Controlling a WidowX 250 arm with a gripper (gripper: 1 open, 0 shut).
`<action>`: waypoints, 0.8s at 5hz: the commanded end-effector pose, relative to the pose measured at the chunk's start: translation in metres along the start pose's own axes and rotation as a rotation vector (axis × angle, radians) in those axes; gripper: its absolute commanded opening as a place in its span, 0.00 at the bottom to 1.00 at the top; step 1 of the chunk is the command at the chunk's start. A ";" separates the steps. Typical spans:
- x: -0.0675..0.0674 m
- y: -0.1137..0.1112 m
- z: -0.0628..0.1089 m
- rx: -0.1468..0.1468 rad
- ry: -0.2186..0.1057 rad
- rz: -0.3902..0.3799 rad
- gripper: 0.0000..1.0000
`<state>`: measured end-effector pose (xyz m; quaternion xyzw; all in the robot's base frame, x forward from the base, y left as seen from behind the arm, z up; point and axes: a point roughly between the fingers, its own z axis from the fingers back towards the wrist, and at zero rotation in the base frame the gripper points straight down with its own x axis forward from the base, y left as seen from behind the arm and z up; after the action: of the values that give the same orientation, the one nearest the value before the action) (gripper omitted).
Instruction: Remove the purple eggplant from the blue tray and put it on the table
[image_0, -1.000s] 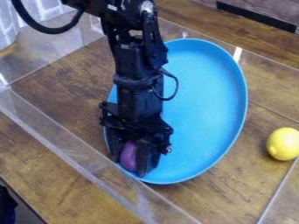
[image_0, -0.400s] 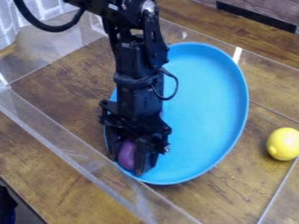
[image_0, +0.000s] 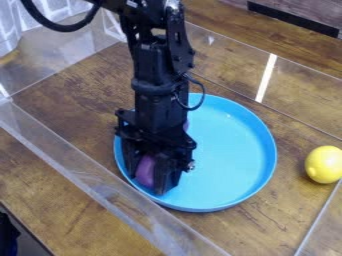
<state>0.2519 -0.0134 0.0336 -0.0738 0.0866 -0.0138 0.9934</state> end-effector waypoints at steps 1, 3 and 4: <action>0.010 0.004 0.025 0.011 -0.082 -0.009 0.00; 0.009 0.007 0.035 0.022 -0.095 -0.014 0.00; 0.008 0.009 0.040 0.029 -0.101 -0.015 0.00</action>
<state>0.2539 -0.0048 0.0492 -0.0648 0.0796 -0.0239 0.9944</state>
